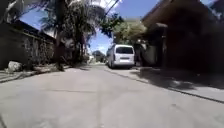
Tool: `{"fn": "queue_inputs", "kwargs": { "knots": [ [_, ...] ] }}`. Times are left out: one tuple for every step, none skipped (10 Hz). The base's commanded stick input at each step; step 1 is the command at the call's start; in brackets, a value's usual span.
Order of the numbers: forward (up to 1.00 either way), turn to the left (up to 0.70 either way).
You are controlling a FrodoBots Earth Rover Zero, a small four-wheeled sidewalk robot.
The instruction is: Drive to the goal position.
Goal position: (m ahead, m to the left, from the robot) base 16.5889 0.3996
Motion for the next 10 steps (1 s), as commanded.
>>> {"fn": "queue_inputs", "kwargs": {
  "knots": [
    [1.00,0.03],
    [1.00,0.04],
    [1.00,0.03],
    [1.00,0.06],
    [1.00,0.18],
    [1.00,0.22],
    [1.00,0.02],
    [1.00,0.00],
    [1.00,0.01],
    [1.00,0.03]
  ]
}}
